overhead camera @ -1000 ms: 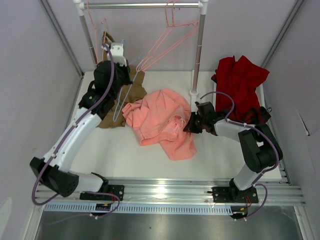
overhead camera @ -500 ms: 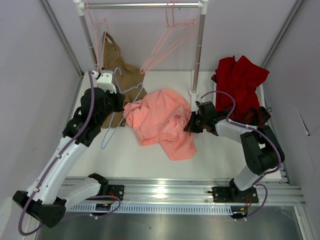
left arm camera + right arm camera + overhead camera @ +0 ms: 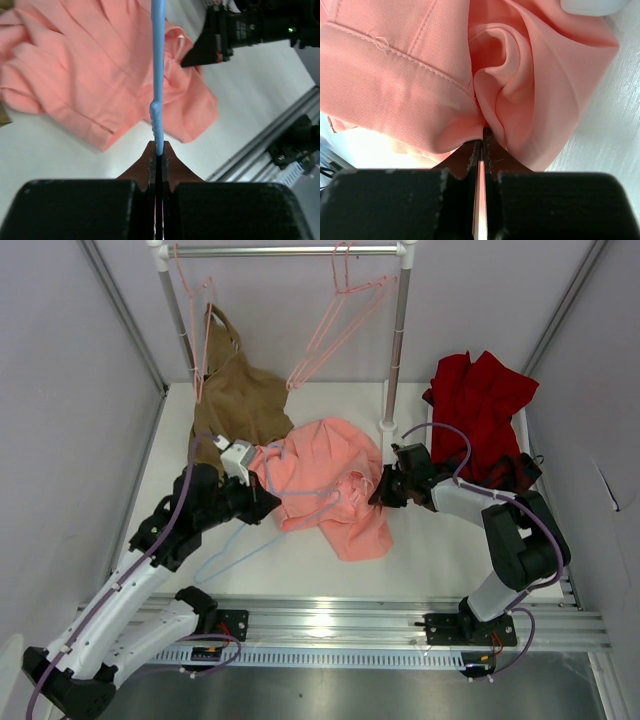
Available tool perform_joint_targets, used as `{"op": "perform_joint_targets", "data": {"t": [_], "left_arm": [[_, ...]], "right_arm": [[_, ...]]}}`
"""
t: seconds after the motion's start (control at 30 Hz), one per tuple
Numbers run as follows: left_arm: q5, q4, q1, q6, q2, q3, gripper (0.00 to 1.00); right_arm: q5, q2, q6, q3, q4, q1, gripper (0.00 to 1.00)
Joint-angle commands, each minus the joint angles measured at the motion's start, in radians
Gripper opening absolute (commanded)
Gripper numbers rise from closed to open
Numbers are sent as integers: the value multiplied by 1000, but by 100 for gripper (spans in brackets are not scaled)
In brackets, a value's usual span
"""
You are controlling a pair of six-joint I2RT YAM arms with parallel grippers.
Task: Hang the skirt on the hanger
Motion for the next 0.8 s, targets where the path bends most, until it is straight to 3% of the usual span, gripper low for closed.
{"op": "perform_joint_targets", "data": {"t": [0.0,0.17,0.33,0.77], "left_arm": [[83,104,-57,-80,-13,-35,0],[23,245,-140,-158,28,-113,0],[-86,312,-142,-186,59,-124,0],[-126,406,-142,-181,171,-95,0]], "right_arm": [[-2,-41,-6,31,-13,-1,0],[6,-50,2,34,-14,8,0],[16,-64,7,34,-21,22,0],[26,-81,8,32,-33,31,0]]}}
